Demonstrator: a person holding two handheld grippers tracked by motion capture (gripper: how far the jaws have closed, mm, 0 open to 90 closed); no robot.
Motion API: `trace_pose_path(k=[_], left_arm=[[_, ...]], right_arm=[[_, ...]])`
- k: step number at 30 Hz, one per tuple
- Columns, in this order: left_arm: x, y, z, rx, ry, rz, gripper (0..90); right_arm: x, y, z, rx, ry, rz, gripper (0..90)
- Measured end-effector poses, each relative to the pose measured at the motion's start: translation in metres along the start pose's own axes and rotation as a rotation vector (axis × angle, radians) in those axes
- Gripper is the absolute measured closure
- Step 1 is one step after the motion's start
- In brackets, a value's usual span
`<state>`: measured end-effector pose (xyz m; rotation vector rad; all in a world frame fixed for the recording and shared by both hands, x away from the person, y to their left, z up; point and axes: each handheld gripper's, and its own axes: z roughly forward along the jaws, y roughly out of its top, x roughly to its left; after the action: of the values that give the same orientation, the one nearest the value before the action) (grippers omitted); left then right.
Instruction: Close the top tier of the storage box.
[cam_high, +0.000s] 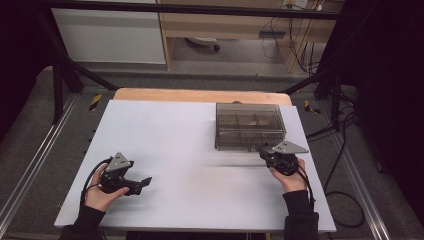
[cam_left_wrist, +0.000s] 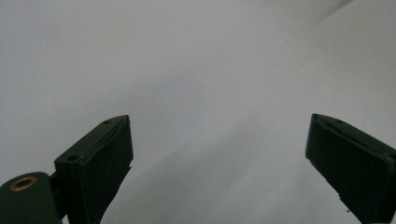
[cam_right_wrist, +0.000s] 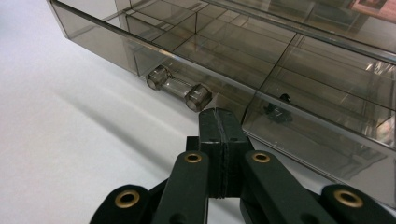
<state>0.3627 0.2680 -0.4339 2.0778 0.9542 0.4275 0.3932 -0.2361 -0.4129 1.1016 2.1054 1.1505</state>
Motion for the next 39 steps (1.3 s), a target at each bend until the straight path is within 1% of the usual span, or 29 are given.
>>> trace_pose_path(k=[7,11,28,39], left_arm=[[0.000,0.000,0.000,-0.001,-0.001,-0.002,7.1],[0.000,0.000,0.000,-0.001,0.000,-0.001,7.1],[0.000,0.000,0.000,0.002,0.001,-0.001,7.1],[0.000,0.000,0.001,0.003,0.001,-0.002,7.1]], right_arm=[[-0.001,0.001,0.004,0.003,-0.003,-0.013,90.0],[-0.002,0.001,0.006,0.003,-0.005,-0.012,90.0],[-0.006,0.002,0.010,-0.017,-0.008,-0.024,90.0],[-0.008,0.004,0.013,-0.018,-0.016,-0.015,90.0]])
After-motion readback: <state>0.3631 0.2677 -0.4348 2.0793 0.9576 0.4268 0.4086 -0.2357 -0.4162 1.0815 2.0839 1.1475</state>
